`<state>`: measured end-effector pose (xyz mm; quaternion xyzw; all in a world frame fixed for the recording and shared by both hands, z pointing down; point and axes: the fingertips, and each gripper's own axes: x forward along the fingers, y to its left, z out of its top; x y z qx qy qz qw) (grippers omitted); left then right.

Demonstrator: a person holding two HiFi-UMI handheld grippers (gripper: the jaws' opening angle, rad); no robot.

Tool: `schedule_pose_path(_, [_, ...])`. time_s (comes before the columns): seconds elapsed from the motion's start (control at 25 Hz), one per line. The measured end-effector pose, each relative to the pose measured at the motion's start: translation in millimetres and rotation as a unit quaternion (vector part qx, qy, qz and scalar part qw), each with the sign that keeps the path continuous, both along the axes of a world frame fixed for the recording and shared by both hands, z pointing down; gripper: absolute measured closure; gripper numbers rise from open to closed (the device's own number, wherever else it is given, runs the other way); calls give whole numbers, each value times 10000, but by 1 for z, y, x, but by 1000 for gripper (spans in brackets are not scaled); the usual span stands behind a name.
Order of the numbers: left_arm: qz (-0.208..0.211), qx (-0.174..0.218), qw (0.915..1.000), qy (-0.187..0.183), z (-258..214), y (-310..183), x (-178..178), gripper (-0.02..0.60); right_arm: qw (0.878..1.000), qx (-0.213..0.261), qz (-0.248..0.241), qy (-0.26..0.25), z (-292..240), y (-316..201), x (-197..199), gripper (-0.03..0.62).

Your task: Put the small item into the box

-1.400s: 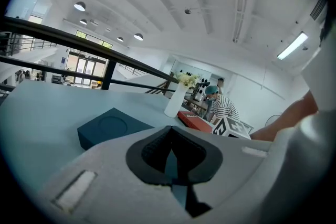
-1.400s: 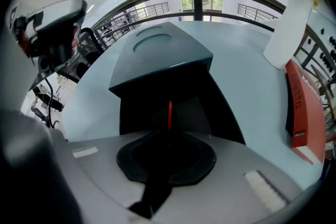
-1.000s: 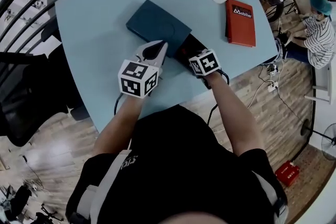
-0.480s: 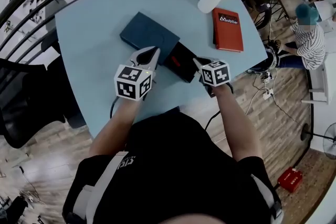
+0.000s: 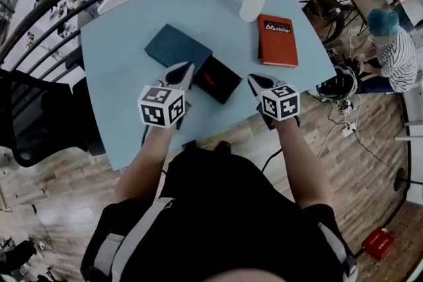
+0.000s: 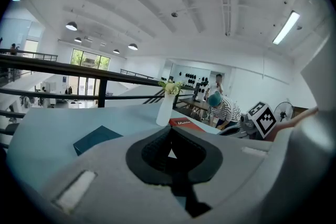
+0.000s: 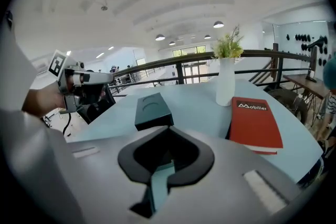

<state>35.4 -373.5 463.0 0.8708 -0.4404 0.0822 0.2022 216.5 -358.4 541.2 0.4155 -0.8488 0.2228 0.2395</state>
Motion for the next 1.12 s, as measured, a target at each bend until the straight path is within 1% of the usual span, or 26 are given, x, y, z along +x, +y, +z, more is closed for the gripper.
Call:
schedule_pose_path(0.16, [-58, 116, 9999, -74, -16, 16, 24, 574, 9990, 250, -92, -353, -24, 19, 24, 593])
schedule_pose_path(0.28, [-79, 177, 9998, -99, -25, 30, 37, 574, 9977, 420, -137, -512, -39, 31, 37, 594])
schedule_pose_path(0.52, [-137, 263, 9995, -124, -37, 50, 38, 574, 9944, 774, -155, -699, -69, 48, 49, 594])
schedule_pose_path(0.72, [-56, 486, 9988, -98, -59, 50, 21, 574, 9882, 1219, 92, -921, -111, 49, 47, 594])
schedule_pose_path(0.84, [2, 572, 9984, -47, -72, 51, 1, 574, 9822, 1596, 446, -889, -130, 50, 44, 594])
schedule_pose_path(0.96, [31, 706, 9975, -42, -80, 51, -17, 574, 9755, 1835, 730, -973, -143, 52, 39, 594])
schedule_pose_path(1.12, [-105, 737, 9972, 5, -78, 39, -47, 574, 9682, 2122, 691, -1133, -163, 57, 10, 594])
